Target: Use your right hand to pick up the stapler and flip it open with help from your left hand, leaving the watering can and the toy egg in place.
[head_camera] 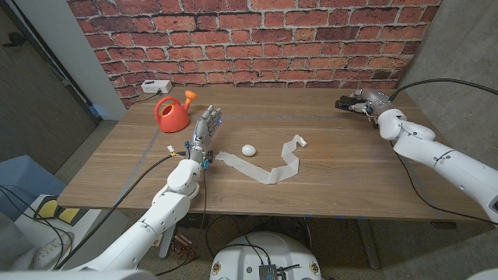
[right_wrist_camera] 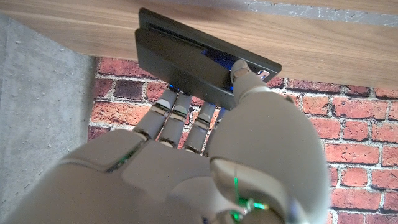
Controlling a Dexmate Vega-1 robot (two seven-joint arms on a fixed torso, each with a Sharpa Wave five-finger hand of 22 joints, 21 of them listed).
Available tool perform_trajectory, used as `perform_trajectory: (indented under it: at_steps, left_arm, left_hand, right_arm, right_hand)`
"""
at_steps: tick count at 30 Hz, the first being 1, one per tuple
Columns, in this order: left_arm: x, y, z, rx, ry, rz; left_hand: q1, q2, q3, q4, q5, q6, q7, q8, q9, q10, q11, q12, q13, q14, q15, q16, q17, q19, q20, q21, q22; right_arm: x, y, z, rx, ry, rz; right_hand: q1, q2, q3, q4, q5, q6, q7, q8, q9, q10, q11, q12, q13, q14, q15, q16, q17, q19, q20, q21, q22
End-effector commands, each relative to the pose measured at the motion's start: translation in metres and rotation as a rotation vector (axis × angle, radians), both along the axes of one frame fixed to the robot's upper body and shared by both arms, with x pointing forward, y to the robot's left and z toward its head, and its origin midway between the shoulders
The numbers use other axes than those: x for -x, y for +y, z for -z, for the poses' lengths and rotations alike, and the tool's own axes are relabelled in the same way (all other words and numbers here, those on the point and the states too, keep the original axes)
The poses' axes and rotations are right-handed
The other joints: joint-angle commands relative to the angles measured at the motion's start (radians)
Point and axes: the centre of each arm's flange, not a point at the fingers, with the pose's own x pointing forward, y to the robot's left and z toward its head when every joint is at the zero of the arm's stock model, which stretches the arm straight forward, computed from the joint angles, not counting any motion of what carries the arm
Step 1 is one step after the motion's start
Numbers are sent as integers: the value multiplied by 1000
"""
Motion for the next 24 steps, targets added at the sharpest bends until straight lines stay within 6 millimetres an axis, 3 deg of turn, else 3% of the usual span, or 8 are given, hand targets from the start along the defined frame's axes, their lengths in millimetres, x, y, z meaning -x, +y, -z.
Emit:
perform_trajectory:
  at_steps: [1,24]
  left_arm:
    - [0,-1,-2,-5,-6,7]
    - [5,2,-3,-5,-7,-3]
  left_hand:
    - [-3,-9,-2,4,5,3,-2,-1,1,9,0,-3,2,13,-13,0,4,-1,-1,0,3]
    - [-5,-7,-2,4,6,4,-2,-2,1,9,0,-6,2,14,-14,0,4,-1,-2,-1,2]
  right_arm:
    - [12,12,-2,9,-48,-34]
    - [23,23,-3,-39,-106,-108]
  right_hand:
    - [13,11,11,3,3,36,-12,0,2,101,-50,10,8,14,-186,2,5,6,-98,3,1]
    - [13,17,17,6,2,23,3,-8,18,93,-46,18,23,22,-185,-11,12,4,-91,4,3]
